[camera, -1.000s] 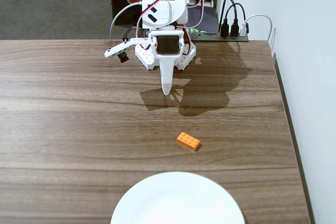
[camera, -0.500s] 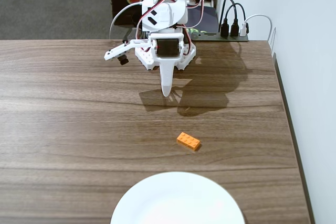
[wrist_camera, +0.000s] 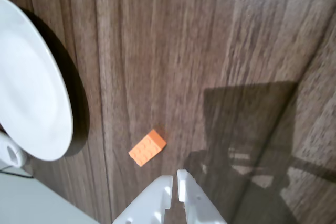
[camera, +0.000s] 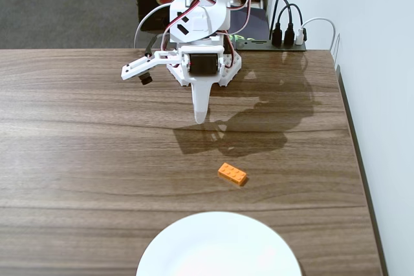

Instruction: Grasp a lego block and put it on the plate.

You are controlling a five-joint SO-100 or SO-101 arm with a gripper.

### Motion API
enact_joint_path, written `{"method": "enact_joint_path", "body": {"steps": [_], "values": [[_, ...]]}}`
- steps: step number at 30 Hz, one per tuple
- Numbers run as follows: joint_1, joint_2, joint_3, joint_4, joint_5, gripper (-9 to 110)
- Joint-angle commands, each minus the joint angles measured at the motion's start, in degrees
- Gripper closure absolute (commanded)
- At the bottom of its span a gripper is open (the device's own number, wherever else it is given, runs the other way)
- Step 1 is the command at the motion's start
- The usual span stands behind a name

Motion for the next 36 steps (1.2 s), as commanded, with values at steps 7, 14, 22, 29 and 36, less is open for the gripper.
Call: {"method": "enact_joint_path", "body": {"steps": [7, 14, 22, 29, 36], "values": [[-0.8, -9.8, -7.6, -2.3, 2.7, 101], [-0.4, -23.3, -14.2, -6.7, -12.4, 101], [0.8, -35.9, -21.6, -9.9, -57.5, 100], [1.3, -43.5, -26.5, -13.3, -89.0, 100], [-0.7, -47.0, -30.3, -10.7, -102.0, 100]]}}
